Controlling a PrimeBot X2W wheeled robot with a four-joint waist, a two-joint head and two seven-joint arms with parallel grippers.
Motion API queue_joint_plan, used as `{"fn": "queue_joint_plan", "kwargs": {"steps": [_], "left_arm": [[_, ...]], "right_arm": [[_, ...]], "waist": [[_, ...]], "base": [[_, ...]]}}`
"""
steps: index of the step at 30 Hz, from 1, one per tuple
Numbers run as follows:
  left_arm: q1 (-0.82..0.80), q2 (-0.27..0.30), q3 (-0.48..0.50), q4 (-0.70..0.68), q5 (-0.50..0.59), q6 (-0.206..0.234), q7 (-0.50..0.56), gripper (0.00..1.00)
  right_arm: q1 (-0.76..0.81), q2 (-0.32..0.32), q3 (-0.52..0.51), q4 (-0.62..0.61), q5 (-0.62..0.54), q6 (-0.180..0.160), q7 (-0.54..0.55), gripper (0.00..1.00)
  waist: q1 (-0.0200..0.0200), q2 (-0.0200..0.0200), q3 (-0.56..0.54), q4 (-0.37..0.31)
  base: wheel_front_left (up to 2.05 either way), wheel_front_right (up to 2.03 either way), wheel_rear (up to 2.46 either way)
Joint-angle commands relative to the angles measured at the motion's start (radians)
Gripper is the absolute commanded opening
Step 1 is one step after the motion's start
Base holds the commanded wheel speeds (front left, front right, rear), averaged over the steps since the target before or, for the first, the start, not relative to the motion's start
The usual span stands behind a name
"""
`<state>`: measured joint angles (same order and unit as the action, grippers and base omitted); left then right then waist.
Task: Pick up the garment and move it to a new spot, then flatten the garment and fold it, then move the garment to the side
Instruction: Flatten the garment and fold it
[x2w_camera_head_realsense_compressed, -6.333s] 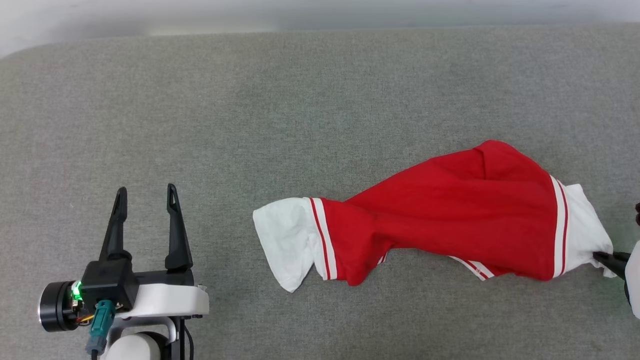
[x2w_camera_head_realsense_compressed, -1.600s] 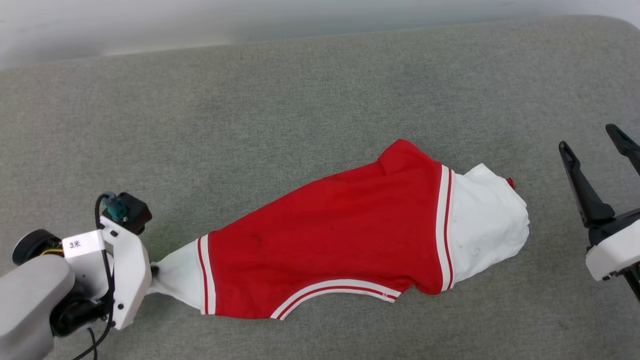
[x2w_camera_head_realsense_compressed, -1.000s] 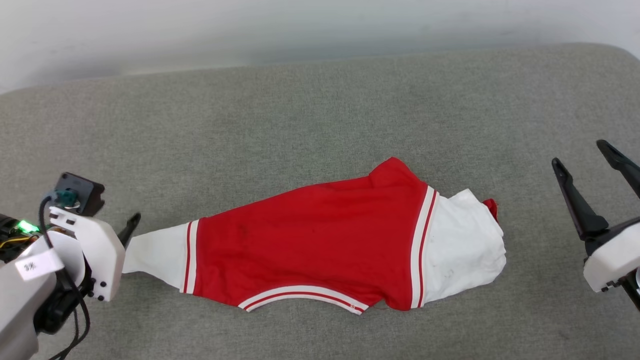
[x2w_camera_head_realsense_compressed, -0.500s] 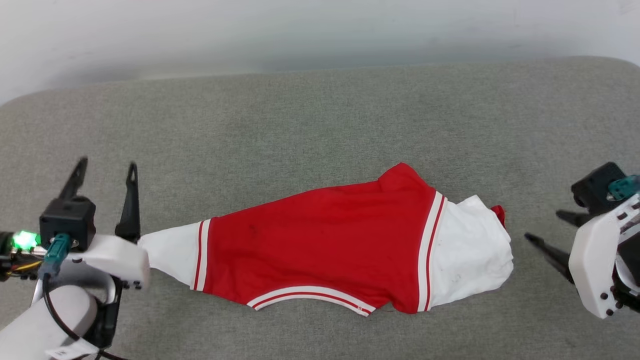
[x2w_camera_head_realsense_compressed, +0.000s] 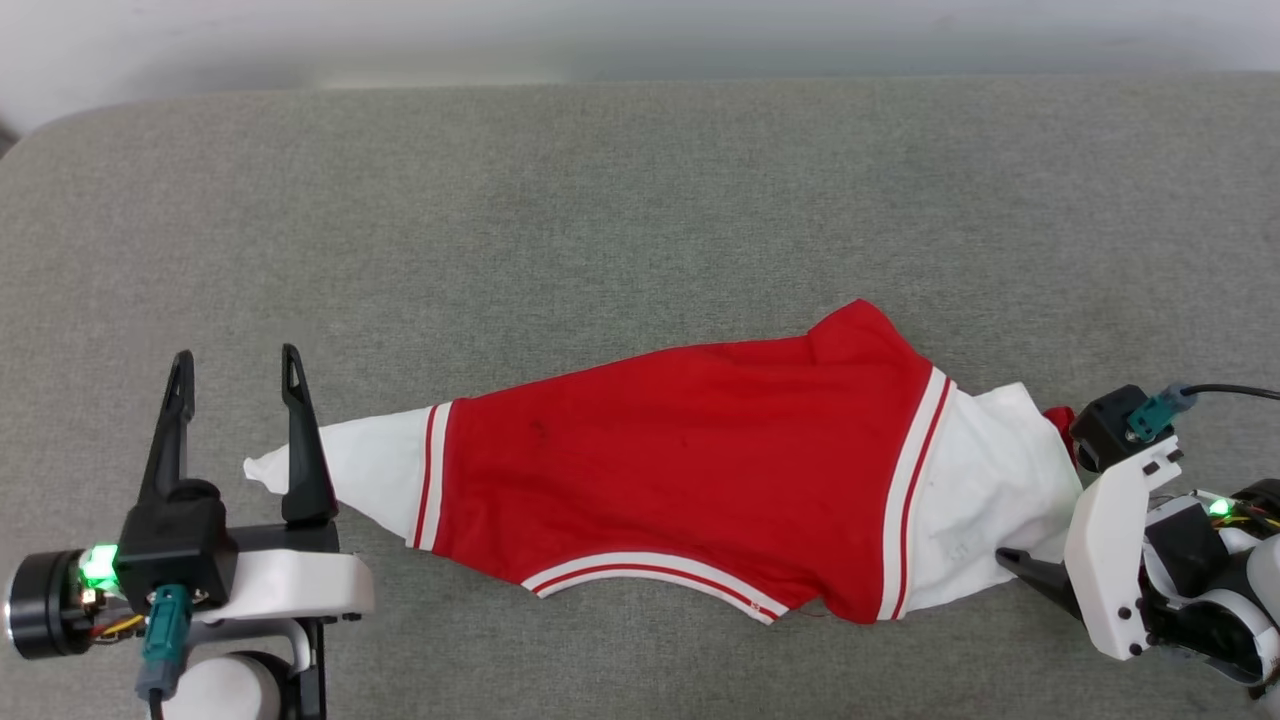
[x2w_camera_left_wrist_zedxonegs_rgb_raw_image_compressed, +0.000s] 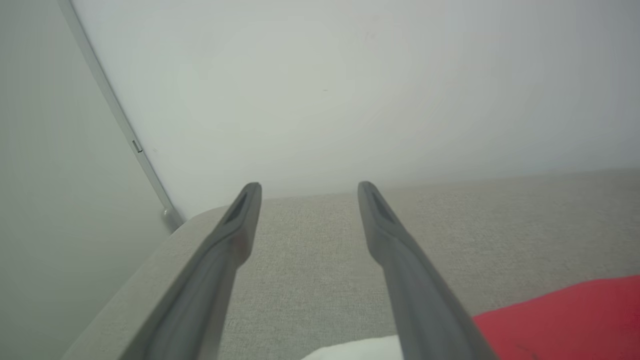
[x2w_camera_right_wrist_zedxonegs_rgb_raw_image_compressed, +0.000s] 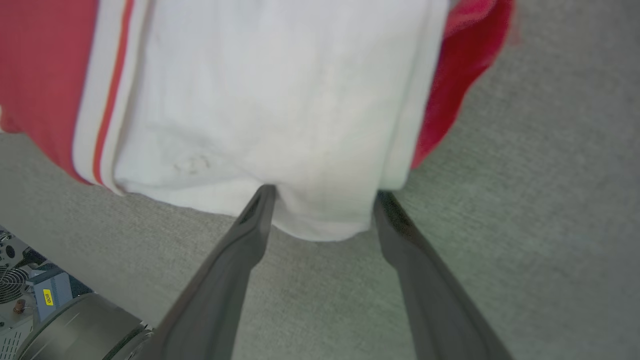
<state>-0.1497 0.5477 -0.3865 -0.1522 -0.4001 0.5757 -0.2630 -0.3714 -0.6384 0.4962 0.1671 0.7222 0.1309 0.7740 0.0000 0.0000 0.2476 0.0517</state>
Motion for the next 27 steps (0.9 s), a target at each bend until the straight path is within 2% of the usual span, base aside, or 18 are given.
{"fn": "queue_joint_plan", "kwargs": {"steps": [1,4,5,6,10,13,19,22,27], "left_arm": [[0.011,-0.016,0.015,0.003,0.016,-0.010,-0.002,1.00],[0.036,-0.066,0.051,0.015,0.051,-0.053,-0.002,1.00],[0.043,-0.080,0.062,0.020,0.062,-0.067,-0.002,1.00],[0.048,-0.091,0.075,0.024,0.073,-0.079,-0.002,1.00],[0.077,-0.136,0.123,0.041,0.111,-0.121,-0.002,1.00],[0.098,-0.164,0.154,0.051,0.135,-0.150,-0.002,1.00],[0.148,-0.206,0.214,0.055,0.172,-0.193,-0.002,1.00],[0.165,-0.226,0.240,0.051,0.190,-0.212,-0.002,1.00],[0.170,-0.258,0.269,0.058,0.213,-0.249,-0.002,1.00]], "right_arm": [[0.006,0.012,0.013,0.019,0.006,0.000,-0.011,1.00],[0.017,0.025,0.075,0.065,0.006,0.000,-0.041,1.00],[0.018,0.027,0.090,0.071,0.014,0.000,-0.057,0.43],[0.013,0.027,0.100,0.071,0.020,0.000,-0.073,0.00],[-0.014,-0.027,0.123,0.030,0.033,0.000,-0.142,0.00],[-0.006,-0.093,0.111,-0.031,0.052,-0.001,-0.181,0.00],[0.141,-0.196,0.022,-0.188,0.121,-0.001,-0.210,0.00],[0.260,-0.211,-0.039,-0.215,0.140,-0.001,-0.203,0.00],[0.379,-0.160,-0.105,-0.131,0.116,-0.001,-0.214,0.00]], "waist": [[0.0000,0.0000,0.010,0.009],[0.0000,0.0000,0.015,0.016],[0.0000,0.0000,0.015,0.016],[0.0000,0.0000,0.013,0.015],[0.0000,0.0000,-0.014,0.000],[0.0000,0.0000,-0.039,-0.013],[0.0000,0.0000,-0.076,-0.042],[0.0000,0.0000,-0.078,-0.055],[0.0000,0.0000,-0.064,-0.065]], "base": [[0.00,0.00,0.00],[0.00,0.00,0.00],[0.00,0.00,0.00],[0.00,0.00,0.00],[0.00,0.00,0.00],[0.00,0.00,0.00],[0.00,0.00,0.00],[0.00,0.00,0.00],[0.00,0.00,0.00]]}}
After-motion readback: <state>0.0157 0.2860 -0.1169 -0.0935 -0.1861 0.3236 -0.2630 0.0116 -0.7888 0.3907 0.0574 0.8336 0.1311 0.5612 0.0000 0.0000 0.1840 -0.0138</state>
